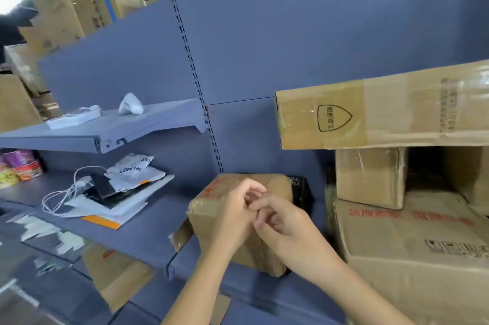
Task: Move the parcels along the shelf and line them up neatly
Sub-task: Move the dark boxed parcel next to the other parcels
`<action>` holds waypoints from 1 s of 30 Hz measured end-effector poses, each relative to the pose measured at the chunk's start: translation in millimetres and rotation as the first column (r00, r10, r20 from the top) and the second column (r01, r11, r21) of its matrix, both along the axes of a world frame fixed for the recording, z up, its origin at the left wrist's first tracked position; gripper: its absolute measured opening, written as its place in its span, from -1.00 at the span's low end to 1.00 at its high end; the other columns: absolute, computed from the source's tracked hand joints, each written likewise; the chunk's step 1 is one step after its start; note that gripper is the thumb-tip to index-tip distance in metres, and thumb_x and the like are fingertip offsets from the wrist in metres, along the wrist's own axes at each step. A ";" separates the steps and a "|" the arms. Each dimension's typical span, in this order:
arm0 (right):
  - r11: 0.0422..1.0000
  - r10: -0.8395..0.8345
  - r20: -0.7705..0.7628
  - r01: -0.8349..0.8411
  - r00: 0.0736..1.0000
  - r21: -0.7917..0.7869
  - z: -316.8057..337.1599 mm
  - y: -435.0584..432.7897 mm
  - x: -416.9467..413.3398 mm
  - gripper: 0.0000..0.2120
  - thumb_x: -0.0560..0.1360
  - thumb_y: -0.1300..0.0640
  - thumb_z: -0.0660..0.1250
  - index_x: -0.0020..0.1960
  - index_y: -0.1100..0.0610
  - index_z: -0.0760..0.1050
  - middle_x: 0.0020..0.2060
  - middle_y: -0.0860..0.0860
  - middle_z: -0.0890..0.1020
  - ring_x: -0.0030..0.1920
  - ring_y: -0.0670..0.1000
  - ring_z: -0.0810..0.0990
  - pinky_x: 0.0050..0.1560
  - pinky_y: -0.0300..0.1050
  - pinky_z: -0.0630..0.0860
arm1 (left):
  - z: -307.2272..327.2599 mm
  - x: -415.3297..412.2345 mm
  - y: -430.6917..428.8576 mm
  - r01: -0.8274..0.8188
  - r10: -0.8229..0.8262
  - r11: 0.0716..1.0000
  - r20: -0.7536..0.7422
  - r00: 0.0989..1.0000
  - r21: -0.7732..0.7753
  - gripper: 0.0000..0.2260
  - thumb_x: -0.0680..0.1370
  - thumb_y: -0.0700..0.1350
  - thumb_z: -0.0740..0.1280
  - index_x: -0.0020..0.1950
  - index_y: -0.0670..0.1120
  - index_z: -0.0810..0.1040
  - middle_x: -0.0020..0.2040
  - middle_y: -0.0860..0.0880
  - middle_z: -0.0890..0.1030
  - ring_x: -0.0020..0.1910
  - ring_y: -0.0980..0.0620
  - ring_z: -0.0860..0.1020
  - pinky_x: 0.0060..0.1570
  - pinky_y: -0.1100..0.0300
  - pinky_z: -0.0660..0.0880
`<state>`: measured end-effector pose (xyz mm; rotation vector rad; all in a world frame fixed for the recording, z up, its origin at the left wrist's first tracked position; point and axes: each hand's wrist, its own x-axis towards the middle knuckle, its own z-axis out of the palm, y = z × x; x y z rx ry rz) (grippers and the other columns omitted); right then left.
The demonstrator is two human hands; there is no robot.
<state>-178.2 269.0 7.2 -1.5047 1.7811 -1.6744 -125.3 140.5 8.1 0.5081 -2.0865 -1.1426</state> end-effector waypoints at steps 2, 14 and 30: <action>0.998 -0.066 0.022 0.066 0.998 0.023 -4.8 -7.8 -0.8 -0.80 0.54 0.23 0.28 0.03 -0.07 0.53 -0.22 -0.12 0.57 -0.26 -0.20 0.50 -0.14 -0.32 0.47 | -2.4 -5.6 -18.1 0.007 0.003 0.983 0.059 0.998 -0.183 -0.83 0.31 -0.10 0.33 -0.19 0.16 0.51 -0.16 0.10 0.51 -0.19 0.22 0.46 -0.13 0.25 0.45; 0.959 -0.274 0.205 0.250 0.939 0.137 -36.4 -61.8 5.7 -0.80 0.58 0.16 0.27 0.10 -0.13 0.44 0.11 -0.04 0.53 -0.10 -0.16 0.61 0.01 -0.28 0.52 | -10.7 12.0 -71.6 -0.016 0.254 0.696 0.225 0.941 -0.717 -0.61 0.32 0.28 0.14 0.08 0.19 0.45 0.08 0.21 0.42 0.10 0.07 0.33 0.02 0.17 0.17; 0.758 -0.646 0.211 0.586 0.733 0.286 -82.9 -87.5 -71.4 -0.66 0.44 0.29 0.38 0.14 0.02 0.43 0.18 0.09 0.48 0.11 0.00 0.49 0.17 -0.16 0.41 | -6.3 7.4 -83.5 -0.039 0.332 0.728 0.302 0.894 -0.684 -0.73 0.31 0.19 0.19 -0.05 0.14 0.38 -0.01 0.20 0.37 0.01 0.07 0.30 -0.02 0.13 0.18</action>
